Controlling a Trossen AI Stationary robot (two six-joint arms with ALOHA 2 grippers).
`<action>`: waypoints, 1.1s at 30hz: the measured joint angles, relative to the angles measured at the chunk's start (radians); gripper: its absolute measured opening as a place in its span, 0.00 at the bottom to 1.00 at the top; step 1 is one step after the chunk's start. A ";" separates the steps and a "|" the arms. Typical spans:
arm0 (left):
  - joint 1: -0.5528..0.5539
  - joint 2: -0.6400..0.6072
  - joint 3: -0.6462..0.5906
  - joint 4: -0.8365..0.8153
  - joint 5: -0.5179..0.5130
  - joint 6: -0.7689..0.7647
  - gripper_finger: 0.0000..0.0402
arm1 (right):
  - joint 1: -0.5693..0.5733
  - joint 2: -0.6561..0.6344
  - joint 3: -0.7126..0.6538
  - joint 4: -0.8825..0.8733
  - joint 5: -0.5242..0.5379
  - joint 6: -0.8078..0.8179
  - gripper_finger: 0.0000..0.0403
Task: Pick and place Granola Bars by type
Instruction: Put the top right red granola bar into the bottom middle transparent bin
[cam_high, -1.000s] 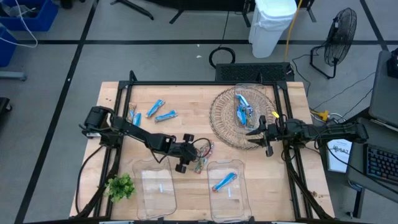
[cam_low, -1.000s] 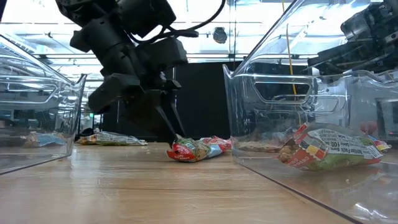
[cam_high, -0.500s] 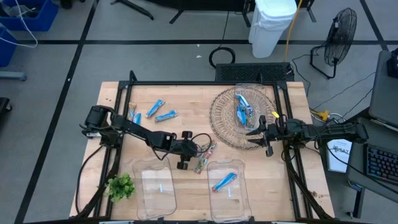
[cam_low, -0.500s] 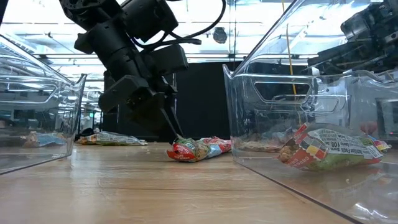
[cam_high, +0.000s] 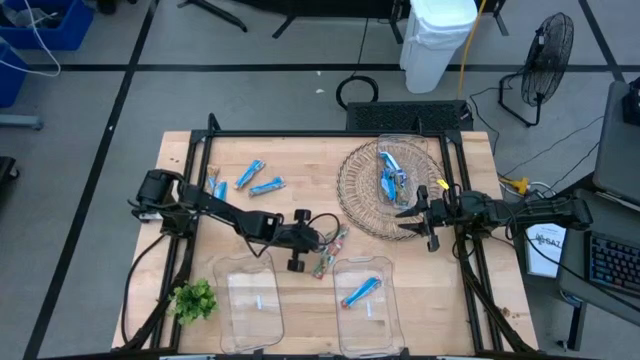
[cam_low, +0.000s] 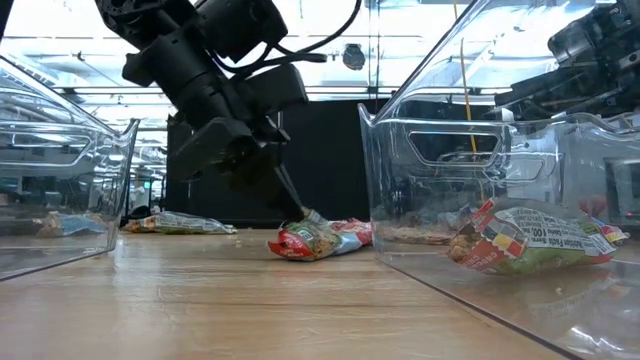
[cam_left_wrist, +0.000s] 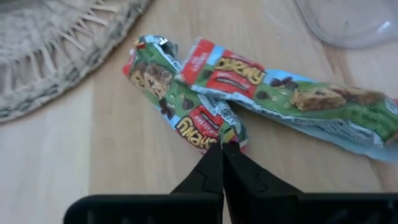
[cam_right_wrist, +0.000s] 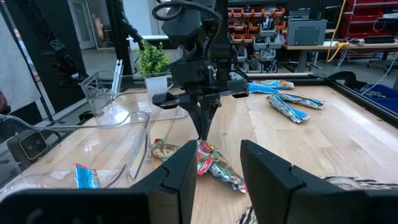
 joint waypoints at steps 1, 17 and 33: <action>-0.001 0.000 0.000 0.010 -0.008 0.001 0.01 | 0.000 0.000 0.000 0.000 0.000 0.000 0.28; -0.015 -0.172 0.006 0.048 -0.060 0.119 0.00 | 0.000 0.000 0.000 0.000 0.000 0.000 0.28; -0.030 -0.235 0.006 0.044 -0.067 0.156 0.00 | 0.000 0.000 0.000 0.000 0.000 0.000 0.28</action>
